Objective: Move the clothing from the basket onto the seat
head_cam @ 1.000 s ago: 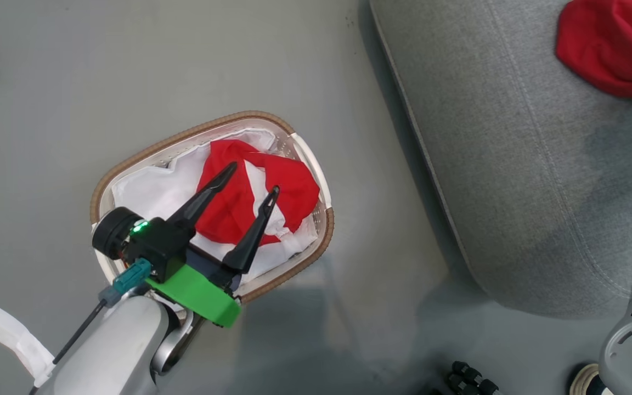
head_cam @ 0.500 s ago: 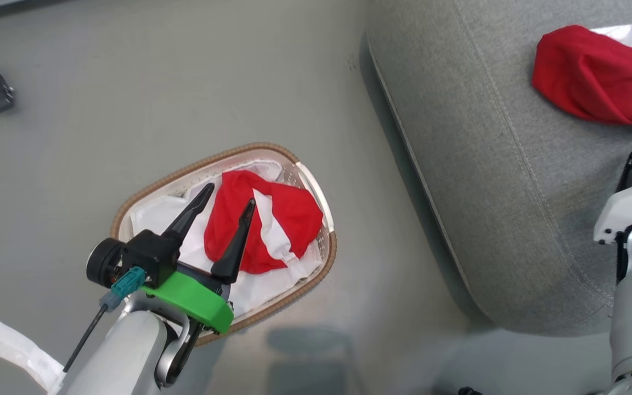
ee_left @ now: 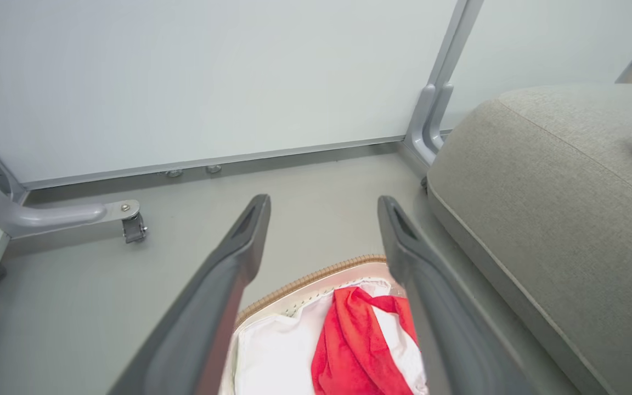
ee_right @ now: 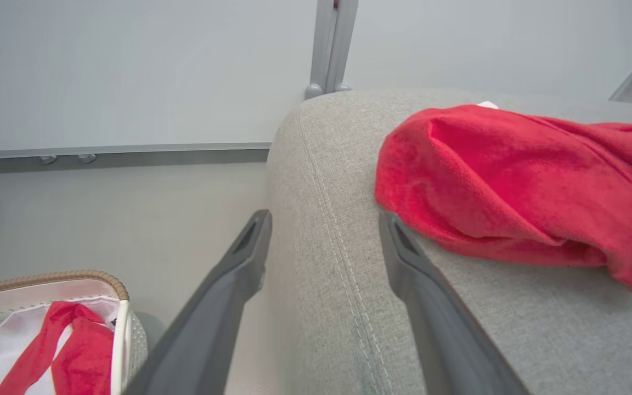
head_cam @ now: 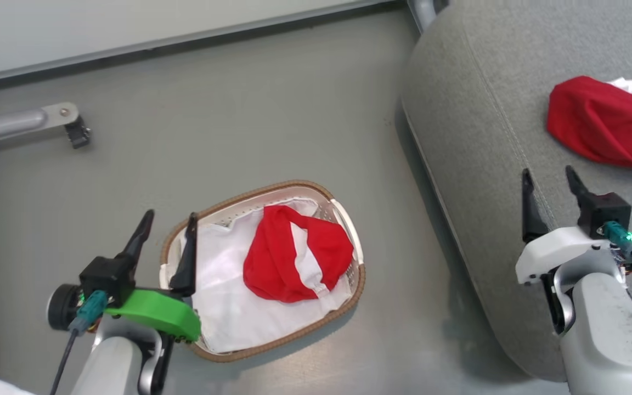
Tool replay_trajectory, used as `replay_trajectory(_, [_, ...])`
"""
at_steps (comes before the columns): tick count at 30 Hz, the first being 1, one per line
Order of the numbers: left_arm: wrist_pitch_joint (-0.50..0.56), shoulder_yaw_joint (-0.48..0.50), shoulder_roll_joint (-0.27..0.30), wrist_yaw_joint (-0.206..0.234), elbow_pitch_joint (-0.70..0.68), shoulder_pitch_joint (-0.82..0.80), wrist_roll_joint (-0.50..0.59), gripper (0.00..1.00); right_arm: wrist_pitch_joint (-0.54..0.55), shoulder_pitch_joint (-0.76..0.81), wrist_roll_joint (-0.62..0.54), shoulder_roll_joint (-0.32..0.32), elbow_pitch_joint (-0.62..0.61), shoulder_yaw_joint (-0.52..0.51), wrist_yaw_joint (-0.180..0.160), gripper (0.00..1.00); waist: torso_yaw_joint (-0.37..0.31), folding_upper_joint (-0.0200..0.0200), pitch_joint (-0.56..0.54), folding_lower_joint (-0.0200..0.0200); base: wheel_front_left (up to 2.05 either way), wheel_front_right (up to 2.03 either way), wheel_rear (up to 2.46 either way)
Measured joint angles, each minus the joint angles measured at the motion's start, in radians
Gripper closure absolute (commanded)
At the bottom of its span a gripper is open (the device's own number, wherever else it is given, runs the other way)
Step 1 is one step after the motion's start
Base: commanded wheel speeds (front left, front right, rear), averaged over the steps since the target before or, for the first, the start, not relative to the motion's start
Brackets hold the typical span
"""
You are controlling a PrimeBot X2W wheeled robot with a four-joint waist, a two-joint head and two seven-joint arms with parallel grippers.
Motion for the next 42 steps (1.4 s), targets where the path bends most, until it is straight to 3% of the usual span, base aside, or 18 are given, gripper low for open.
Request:
replay_trajectory(12, [0.0, 0.268, -0.046, -0.004, 0.056, 0.091, 0.086, 0.0, 0.0, 0.088, 0.175, -0.002, -0.128, 0.235, 0.0, 0.0, 0.09, 0.0, -0.104, 0.0, 0.0, 0.0, 0.0])
replay_trajectory(20, [0.0, 0.343, -0.083, -0.007, 0.036, 0.177, 0.141, 0.0, 0.0, 0.165, 0.202, -0.001, -0.148, 0.296, 0.0, 0.0, 0.116, 0.0, -0.163, -0.0001, 0.0, 0.0, 0.0])
replay_trajectory(32, [0.0, 0.322, -0.11, -0.009, 0.001, 0.267, 0.135, 0.0, 0.0, 0.257, 0.192, -0.002, -0.151, 0.297, 0.0, 0.0, 0.12, 0.0, -0.228, -0.0001, 0.0, 0.0, 0.0])
replay_trajectory(42, [0.0, 0.222, -0.1, -0.009, 0.014, 0.205, 0.101, 0.0, 0.0, 0.202, 0.184, -0.002, -0.208, 0.282, 0.0, 0.0, 0.098, 0.0, -0.157, -0.0001, 0.0, 0.0, 0.0])
